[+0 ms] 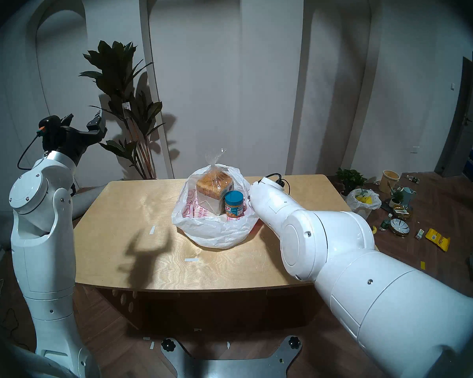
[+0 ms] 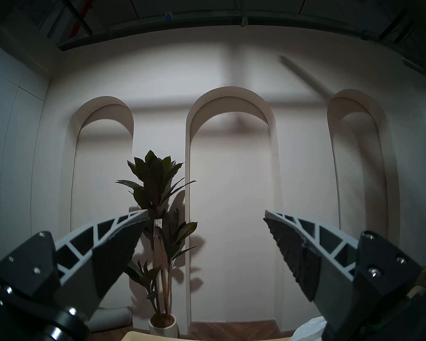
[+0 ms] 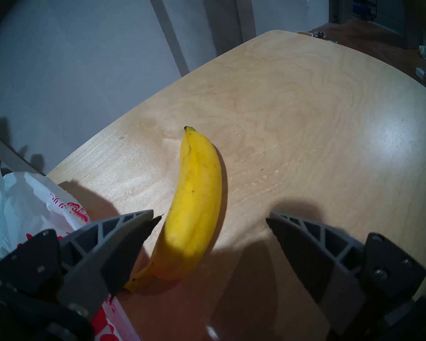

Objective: Bag the groceries: heavy items first, fragile items on top

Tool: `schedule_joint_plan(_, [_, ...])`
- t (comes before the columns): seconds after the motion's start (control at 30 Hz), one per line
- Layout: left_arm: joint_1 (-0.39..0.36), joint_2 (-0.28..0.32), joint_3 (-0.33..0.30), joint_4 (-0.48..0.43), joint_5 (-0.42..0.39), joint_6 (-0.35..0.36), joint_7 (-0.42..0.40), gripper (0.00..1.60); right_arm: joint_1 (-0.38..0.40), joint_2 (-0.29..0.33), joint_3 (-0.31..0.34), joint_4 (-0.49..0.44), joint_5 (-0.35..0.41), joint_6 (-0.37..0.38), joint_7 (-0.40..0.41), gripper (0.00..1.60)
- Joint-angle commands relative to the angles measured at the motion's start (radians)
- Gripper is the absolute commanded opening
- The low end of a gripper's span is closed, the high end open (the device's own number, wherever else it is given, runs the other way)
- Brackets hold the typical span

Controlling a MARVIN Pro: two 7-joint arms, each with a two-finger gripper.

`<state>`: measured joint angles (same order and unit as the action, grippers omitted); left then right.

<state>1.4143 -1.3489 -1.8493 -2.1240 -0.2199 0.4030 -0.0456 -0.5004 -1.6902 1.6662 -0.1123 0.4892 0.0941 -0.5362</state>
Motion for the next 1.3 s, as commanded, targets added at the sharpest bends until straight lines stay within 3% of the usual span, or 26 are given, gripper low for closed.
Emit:
schedule_joint_plan(0.0, [-0.006,0.002,0.0,-0.008,-0.001,-0.002,-0.001,1.6,-0.001,0.001,-0.001,-0.003,-0.001,-0.007,0.004,1.6])
schedule_joint_plan(0.9, [-0.006,0.003,0.0,-0.004,-0.001,-0.003,0.001,1.6,-0.03,0.061,-0.014,0.005,-0.017,-0.017,0.06,1.6])
schedule_joint_plan(0.97, [-0.006,0.003,0.0,-0.004,-0.001,-0.003,0.002,1.6,-0.031,0.063,-0.016,0.004,-0.019,-0.018,0.066,1.41])
schedule_joint_plan(1.03, [-0.006,0.003,0.0,-0.004,-0.001,-0.003,0.002,1.6,-0.032,0.064,-0.017,0.003,-0.02,-0.02,0.071,0.72])
schedule_joint_plan(1.1, [-0.005,0.003,0.0,-0.004,-0.001,-0.003,0.002,1.6,-0.033,0.064,-0.018,-0.002,-0.021,-0.023,0.089,0.45])
schedule_joint_plan(1.13, [-0.005,0.003,0.0,-0.004,-0.001,-0.003,0.002,1.6,-0.033,0.064,-0.019,-0.004,-0.021,-0.024,0.093,0.03])
schedule_joint_plan(1.27, [-0.005,0.003,0.0,-0.003,-0.001,-0.003,0.002,1.6,-0.033,0.065,-0.02,-0.004,-0.023,-0.026,0.1,0.0])
